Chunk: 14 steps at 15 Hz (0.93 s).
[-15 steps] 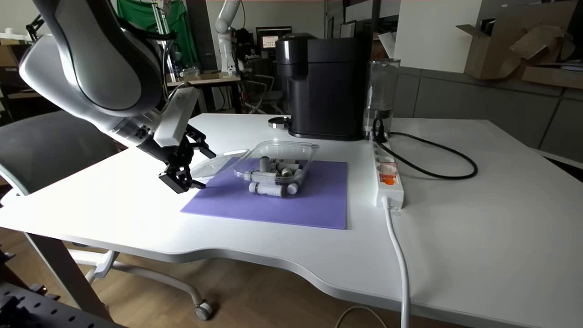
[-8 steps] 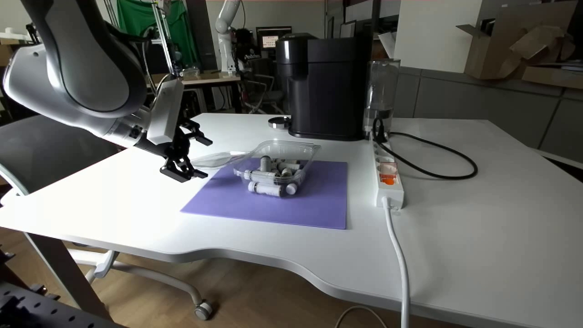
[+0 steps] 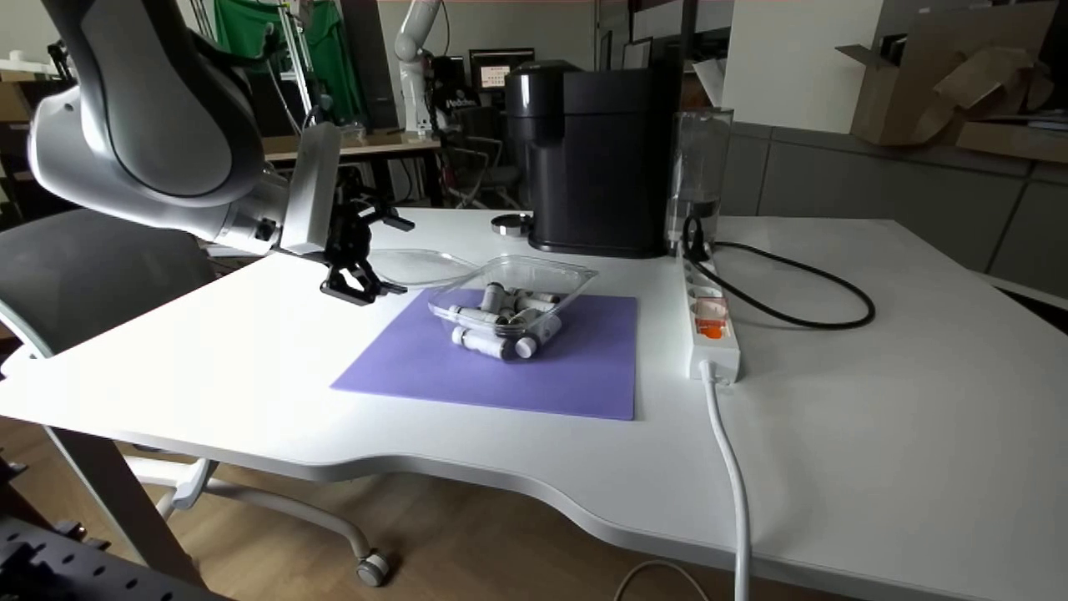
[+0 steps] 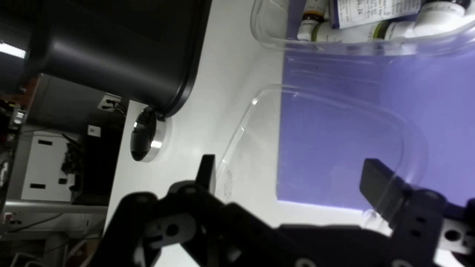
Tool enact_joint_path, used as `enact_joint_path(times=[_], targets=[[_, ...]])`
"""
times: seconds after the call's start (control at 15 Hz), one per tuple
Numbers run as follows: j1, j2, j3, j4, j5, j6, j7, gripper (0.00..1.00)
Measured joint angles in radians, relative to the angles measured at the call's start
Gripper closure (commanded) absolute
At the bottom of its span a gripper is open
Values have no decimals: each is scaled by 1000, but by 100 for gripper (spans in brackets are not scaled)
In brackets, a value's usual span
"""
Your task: Open the lid of the transparent bowl, and then close it again
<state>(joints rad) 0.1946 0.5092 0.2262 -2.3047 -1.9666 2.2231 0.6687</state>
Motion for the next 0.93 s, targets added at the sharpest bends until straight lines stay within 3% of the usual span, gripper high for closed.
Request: enact_joint_path(times=[0.6,0.93], targets=[[9,-41,64,-16,28,-186,188,0],[2,-86,68,-28,197,-229,224,0]])
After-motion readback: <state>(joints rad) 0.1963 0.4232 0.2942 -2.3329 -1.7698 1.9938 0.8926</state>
